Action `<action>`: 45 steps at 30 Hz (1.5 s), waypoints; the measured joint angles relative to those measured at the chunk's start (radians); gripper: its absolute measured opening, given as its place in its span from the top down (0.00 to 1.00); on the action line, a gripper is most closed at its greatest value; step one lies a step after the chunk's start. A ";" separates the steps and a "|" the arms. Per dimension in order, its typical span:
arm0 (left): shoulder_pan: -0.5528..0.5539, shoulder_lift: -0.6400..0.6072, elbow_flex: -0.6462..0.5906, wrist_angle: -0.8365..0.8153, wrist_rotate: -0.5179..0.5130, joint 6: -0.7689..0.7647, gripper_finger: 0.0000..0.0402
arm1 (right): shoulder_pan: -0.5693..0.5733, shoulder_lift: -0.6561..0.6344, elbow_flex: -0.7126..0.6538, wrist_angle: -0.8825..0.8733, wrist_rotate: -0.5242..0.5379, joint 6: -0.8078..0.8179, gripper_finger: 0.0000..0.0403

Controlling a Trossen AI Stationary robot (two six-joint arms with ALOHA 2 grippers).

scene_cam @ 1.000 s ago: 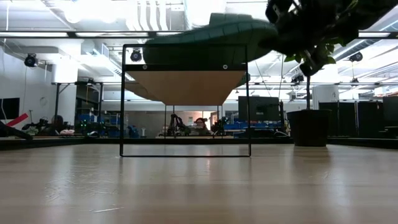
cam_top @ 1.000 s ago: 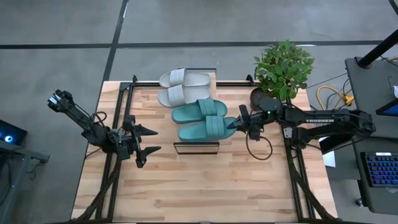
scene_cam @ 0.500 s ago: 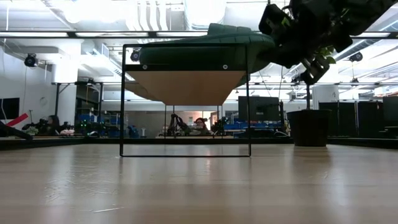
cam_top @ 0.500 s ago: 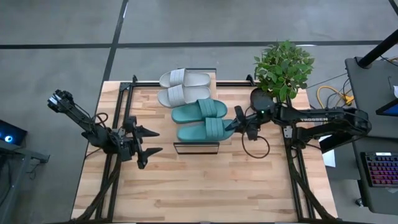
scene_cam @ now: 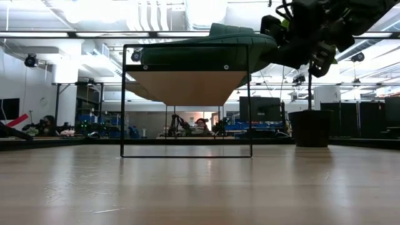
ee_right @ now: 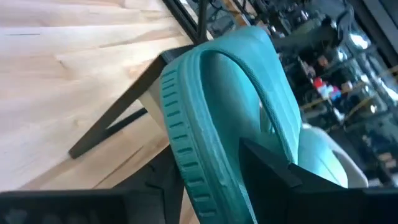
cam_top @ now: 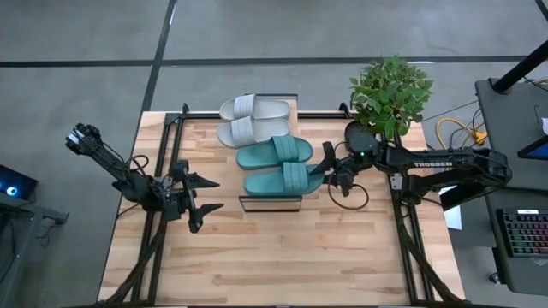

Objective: Pick and place slides into the shelf
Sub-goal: Put the blue slide on the shelf

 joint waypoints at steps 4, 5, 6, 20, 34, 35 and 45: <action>0.000 0.000 0.000 0.000 0.000 -0.002 0.37 | 0.000 0.000 0.000 -0.002 0.096 0.054 0.62; 0.000 0.000 0.000 0.000 0.000 -0.002 0.37 | 0.000 0.000 0.000 -0.003 0.109 0.070 0.61; -0.001 0.000 0.000 0.000 0.000 -0.003 0.37 | 0.000 0.000 0.000 -0.006 0.112 0.087 0.59; 0.000 0.000 0.000 -0.001 0.000 -0.003 0.37 | 0.002 0.001 0.060 -0.164 0.119 0.360 0.44; 0.000 0.000 -0.001 -0.001 0.000 -0.005 0.37 | 0.004 0.002 0.171 -0.443 0.225 0.564 0.36; 0.000 0.000 -0.001 -0.002 0.000 -0.005 0.37 | 0.004 0.002 0.178 -0.462 0.237 0.586 0.36; 0.000 0.000 -0.002 -0.001 0.000 -0.005 0.37 | 0.014 0.003 0.273 -0.634 0.270 0.666 0.36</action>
